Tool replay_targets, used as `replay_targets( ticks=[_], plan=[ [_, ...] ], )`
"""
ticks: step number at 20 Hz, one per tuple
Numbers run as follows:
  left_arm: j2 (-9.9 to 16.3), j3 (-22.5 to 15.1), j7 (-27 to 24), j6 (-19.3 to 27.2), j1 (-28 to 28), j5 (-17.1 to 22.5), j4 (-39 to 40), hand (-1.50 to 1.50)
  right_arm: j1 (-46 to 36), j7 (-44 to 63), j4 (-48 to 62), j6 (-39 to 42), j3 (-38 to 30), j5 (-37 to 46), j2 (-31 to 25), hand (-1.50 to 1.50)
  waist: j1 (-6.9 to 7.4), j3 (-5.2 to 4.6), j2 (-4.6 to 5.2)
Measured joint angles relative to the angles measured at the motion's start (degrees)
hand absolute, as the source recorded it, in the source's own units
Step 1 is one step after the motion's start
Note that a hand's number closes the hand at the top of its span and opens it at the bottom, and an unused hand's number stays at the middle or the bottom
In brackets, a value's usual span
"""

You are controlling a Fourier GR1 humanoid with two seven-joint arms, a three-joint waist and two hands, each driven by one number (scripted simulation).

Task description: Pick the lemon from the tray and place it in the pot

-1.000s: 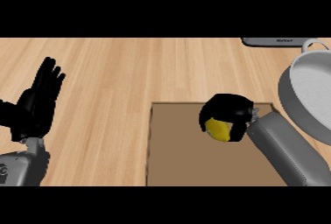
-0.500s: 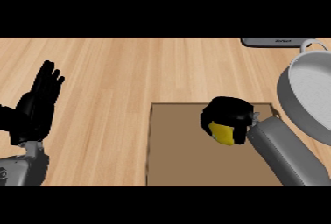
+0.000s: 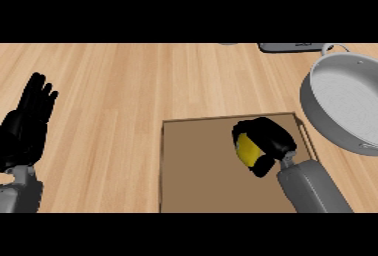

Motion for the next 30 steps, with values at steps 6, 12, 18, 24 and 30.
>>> replay_targets(
  ticks=[6, 12, 18, 24, 30],
  plan=[
    [0.0, 0.2, 0.1, 0.0, 0.9, 0.0, -0.5, 0.00, 6.7, 14.8, -18.2, -4.8, -4.0, -0.5, 6.7, 1.50, -0.55, 0.23, 0.32],
    [-0.2, -0.1, -0.1, -0.6, 1.4, 0.2, -1.1, 0.00, 9.6, 26.3, -38.7, -8.8, -8.0, 1.2, 9.0, 1.50, 0.51, 0.31, 0.78],
    [-0.9, -1.6, 2.6, -0.1, -0.9, -0.6, -2.6, 0.00, 11.4, 33.7, -53.6, -7.7, -13.8, 1.4, 8.3, 1.50, 2.42, 0.39, 1.51],
    [-1.5, -1.0, 0.9, -1.1, -3.5, -0.6, 0.9, 0.00, 6.2, 37.4, -54.9, -3.5, -26.7, -8.0, 4.0, 1.50, 3.35, 0.42, 1.86],
    [-1.9, -0.9, 0.4, -1.9, -2.9, -1.0, 0.4, 0.00, 4.2, 32.3, -45.1, -5.4, -37.8, -16.6, -0.9, 1.50, 3.79, 0.45, 1.96]
  ],
)
